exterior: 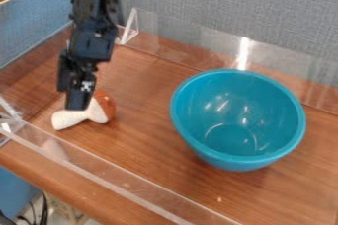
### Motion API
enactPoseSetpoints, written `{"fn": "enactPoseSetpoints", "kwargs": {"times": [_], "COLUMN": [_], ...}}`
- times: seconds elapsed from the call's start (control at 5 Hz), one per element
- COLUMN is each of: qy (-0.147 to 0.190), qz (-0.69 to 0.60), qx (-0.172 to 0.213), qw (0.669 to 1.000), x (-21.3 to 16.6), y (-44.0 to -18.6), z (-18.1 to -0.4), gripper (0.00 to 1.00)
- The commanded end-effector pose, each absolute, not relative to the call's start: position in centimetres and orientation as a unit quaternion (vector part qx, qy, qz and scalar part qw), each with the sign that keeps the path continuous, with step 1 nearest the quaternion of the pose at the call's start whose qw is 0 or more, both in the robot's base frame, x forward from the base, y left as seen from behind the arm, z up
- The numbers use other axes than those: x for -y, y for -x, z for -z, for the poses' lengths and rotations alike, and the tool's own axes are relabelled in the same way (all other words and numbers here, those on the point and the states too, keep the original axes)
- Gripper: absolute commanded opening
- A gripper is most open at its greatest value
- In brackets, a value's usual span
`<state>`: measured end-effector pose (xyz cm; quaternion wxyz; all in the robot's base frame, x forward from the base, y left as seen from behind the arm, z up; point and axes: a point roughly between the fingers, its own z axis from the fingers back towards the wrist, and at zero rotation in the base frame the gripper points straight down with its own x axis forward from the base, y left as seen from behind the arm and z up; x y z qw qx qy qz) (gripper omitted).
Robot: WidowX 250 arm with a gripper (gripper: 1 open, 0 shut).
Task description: Remove the mushroom from inside the blue bowl and put it on the table
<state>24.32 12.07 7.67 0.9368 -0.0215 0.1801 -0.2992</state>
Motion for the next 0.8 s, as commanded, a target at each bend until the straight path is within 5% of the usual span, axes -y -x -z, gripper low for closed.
{"fn": "enactPoseSetpoints", "kwargs": {"times": [0.0,0.6], "qy": [-0.007,-0.021], "qz": [0.311,0.326], "qx": [-0.144,-0.112], "qw": [0.939,0.938], "x": [-12.1,-11.7], "y": [-25.3,-26.1], "z": [-9.9,-8.5], "gripper": [1.0,1.0]}}
